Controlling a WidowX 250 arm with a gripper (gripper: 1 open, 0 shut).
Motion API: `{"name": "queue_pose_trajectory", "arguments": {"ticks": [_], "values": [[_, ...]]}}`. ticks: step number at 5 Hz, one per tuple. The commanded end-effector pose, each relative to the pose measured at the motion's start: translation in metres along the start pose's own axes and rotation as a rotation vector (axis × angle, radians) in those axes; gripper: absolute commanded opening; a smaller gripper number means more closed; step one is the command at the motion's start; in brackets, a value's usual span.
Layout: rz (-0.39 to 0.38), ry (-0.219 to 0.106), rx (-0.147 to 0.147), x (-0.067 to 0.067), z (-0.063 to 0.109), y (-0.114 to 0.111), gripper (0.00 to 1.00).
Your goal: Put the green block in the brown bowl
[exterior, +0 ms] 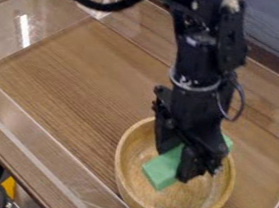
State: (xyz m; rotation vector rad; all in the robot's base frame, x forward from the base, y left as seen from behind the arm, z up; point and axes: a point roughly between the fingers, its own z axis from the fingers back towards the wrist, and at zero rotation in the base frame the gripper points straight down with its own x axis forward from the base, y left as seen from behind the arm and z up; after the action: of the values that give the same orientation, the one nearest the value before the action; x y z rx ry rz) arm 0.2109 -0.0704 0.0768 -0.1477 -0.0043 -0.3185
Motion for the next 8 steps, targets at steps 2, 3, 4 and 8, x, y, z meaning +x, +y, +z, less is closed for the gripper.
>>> {"name": "queue_pose_trajectory", "arguments": {"ticks": [2, 3, 4, 8], "values": [[-0.045, -0.054, 0.003, 0.003, 0.009, 0.013, 0.0], [-0.073, -0.051, 0.0, -0.003, 0.001, 0.018, 0.0], [-0.102, -0.047, -0.002, -0.008, -0.005, 0.021, 0.0], [-0.062, -0.05, -0.007, -0.014, 0.009, 0.011, 0.0]]}}
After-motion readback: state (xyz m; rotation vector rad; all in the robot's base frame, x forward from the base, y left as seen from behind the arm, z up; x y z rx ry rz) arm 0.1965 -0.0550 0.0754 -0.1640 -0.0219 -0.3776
